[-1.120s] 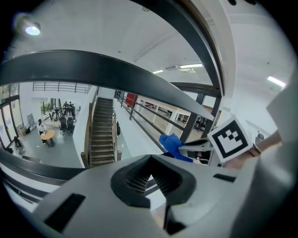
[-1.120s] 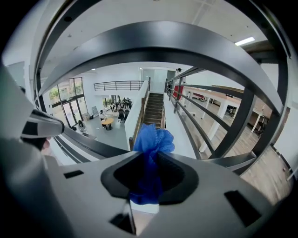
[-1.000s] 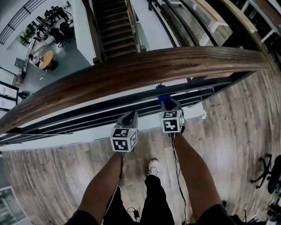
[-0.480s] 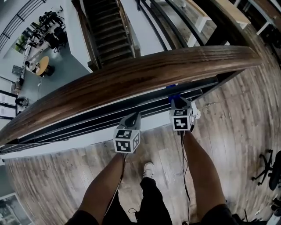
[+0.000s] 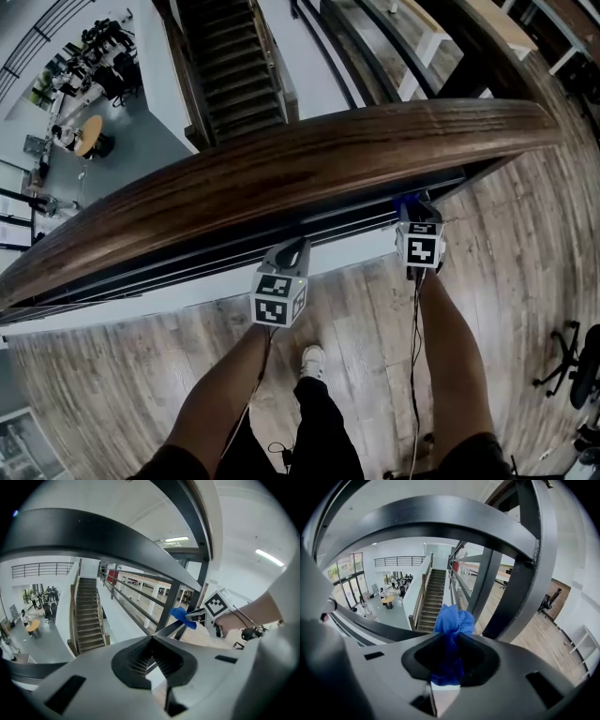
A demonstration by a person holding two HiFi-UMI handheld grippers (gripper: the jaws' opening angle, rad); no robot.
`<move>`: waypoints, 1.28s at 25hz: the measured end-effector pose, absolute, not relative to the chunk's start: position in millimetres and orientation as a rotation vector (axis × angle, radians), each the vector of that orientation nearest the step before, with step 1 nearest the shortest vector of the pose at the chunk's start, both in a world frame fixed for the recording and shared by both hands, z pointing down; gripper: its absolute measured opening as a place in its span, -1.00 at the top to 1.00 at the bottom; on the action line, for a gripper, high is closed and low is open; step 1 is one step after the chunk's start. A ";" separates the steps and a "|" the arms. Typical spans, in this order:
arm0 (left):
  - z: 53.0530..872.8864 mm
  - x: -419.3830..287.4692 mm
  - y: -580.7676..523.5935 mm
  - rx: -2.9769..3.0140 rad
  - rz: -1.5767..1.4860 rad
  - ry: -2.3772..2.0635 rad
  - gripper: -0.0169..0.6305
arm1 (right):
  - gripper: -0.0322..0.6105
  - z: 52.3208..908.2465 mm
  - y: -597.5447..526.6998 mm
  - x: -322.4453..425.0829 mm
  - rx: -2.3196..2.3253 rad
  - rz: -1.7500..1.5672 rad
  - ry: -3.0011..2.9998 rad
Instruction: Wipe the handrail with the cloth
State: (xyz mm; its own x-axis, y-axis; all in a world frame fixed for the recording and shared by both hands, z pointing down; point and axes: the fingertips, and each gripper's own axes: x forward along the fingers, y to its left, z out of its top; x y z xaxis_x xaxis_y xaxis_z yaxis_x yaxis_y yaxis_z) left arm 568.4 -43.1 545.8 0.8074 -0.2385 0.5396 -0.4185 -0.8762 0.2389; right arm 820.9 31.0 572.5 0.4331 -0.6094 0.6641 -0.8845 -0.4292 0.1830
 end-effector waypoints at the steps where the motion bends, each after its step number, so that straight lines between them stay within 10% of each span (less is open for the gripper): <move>1: 546.1 567.3 -43.0 2.645 0.720 -0.499 0.93 | 0.59 572.4 34.0 826.1 2.178 0.700 -1.241; 10: 562.3 522.0 -53.5 2.637 0.622 -0.551 0.93 | 0.59 560.0 42.2 813.8 2.330 0.540 -1.239; 32: 685.7 -48.4 -240.5 2.492 0.377 -1.210 0.93 | 0.59 670.9 -165.3 121.7 1.941 0.502 -2.027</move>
